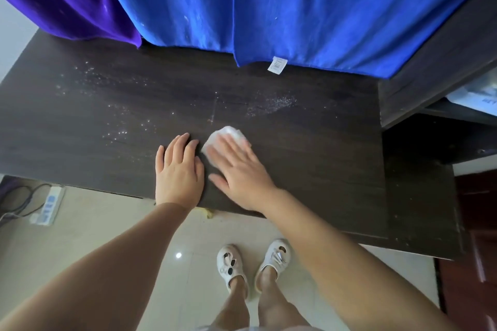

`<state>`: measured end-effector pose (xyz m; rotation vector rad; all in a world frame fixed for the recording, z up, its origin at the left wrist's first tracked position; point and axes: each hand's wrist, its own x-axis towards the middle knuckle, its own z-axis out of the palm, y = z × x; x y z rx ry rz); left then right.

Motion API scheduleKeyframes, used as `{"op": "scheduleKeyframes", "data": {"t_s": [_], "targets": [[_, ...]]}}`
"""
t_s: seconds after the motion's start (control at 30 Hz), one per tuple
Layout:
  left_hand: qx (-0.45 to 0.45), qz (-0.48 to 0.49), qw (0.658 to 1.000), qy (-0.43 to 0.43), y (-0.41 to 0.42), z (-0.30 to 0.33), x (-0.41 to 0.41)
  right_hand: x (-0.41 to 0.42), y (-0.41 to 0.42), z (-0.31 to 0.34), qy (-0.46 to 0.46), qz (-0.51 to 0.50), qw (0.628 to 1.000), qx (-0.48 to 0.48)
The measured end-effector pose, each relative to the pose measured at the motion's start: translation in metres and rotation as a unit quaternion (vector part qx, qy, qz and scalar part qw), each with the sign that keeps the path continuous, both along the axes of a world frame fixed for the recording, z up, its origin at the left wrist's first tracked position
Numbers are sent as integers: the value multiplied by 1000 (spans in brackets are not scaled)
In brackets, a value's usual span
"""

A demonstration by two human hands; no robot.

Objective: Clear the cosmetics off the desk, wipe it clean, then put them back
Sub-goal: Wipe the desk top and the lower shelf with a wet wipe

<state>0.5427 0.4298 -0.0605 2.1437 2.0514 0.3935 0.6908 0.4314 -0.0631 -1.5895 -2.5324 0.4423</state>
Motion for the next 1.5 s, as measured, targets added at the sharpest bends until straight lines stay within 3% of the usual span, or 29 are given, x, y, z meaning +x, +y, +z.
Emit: {"op": "scheduleKeyframes", "data": {"t_s": [0.03, 0.1, 0.2, 0.27, 0.33, 0.37, 0.43, 0.53, 0.6, 0.63, 0.67, 0.73, 0.83, 0.9, 0.97, 1.07, 1.13, 1.2, 1.27, 1.37, 1.43, 1.5], "targets": [[2, -2, 1000, 3, 0, -1, 0, 11, -2, -1, 3, 36, 999, 3], [6, 0, 1000, 5, 0, -1, 1, 54, 0, 0, -3, 11, 999, 40], [8, 4, 1000, 0, 0, -1, 2, 153, 5, -2, -61, -189, 976, 93], [9, 5, 1000, 1, 0, 0, 2, 197, 12, 2, -75, -356, 929, 63], [5, 6, 1000, 6, 0, 1, 2, 185, 29, 3, -73, -448, 890, 37], [3, 5, 1000, 9, 0, 1, 2, 164, 39, 3, -75, -447, 890, 59], [-2, 3, 1000, 15, 0, 1, 3, 101, 52, 5, -57, -371, 922, 92], [-6, 7, 1000, 15, 0, 0, 3, 9, 40, 6, -25, -82, 996, 28], [-6, 6, 1000, 13, 0, 1, 3, 8, 34, 9, -19, 55, 998, -11], [-4, 6, 1000, 13, 0, 1, 3, 27, 37, 12, -7, 67, 998, 17], [-3, 6, 1000, 14, 0, 2, 3, 53, 40, 12, -16, 46, 997, 61], [-5, 4, 1000, 15, 0, 2, 3, 122, 48, 5, -57, -88, 985, 139], [-8, 3, 1000, 16, 0, 2, 2, 203, 60, 1, -91, -370, 921, 81], [-7, 3, 1000, 16, 0, 2, 2, 186, 77, 2, -76, -460, 884, 39], [-4, 3, 1000, 18, 0, 1, 2, 129, 89, 3, -67, -419, 902, 74], [2, 6, 1000, 18, 0, 0, 3, 26, 79, 0, -18, -156, 986, 56], [6, 6, 1000, 17, 0, -1, 3, 3, 69, 2, -18, -1, 1000, -5], [10, 6, 1000, 17, 0, -1, 3, 38, 75, 7, -16, 13, 999, 39], [10, 8, 1000, 16, 0, 0, 3, 105, 80, 2, -37, -101, 991, 85], [7, 5, 1000, 19, 1, 1, 3, 204, 82, -2, -64, -349, 931, 85], [5, 4, 1000, 22, 1, 1, 3, 198, 90, 3, -50, -463, 884, 28], [6, 6, 1000, 25, 0, 1, 3, 147, 103, 3, -43, -477, 878, -11]]}}
